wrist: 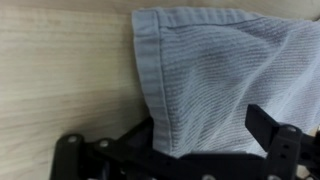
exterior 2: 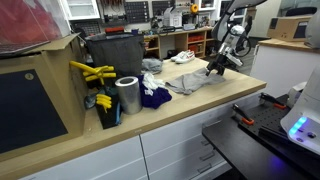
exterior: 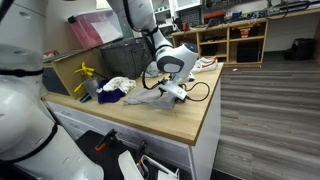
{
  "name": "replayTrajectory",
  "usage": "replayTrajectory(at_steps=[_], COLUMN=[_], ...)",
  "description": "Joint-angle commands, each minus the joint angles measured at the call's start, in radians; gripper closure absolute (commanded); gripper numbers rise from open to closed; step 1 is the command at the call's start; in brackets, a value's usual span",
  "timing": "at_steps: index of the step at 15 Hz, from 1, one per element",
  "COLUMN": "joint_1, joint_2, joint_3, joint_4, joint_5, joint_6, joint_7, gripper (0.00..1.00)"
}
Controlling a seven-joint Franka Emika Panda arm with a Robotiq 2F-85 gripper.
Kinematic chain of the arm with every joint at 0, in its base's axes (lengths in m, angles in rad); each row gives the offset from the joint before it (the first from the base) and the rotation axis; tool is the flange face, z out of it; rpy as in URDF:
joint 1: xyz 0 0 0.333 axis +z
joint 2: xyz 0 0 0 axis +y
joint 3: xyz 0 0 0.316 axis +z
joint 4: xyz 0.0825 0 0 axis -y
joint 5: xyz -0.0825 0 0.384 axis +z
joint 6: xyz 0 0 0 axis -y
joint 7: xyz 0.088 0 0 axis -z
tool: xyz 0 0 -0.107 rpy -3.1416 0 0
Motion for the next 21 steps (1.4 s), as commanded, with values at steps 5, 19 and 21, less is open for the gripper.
replayTrajectory(at_steps=[5,19,21], joint_1=[0.115,0.21,0.202], joint_2=[-0.078,-0.191,-0.173], joint_3=[-0.036,-0.072,-0.09], joint_4=[-0.052,-0.258,-0.257], joint_5=[-0.131,-0.61,-0.678], joint_6=[0.122,0.538,0.574], joint_7=[0.022,0.254,0.301], gripper=[0.0,0.0,0.0])
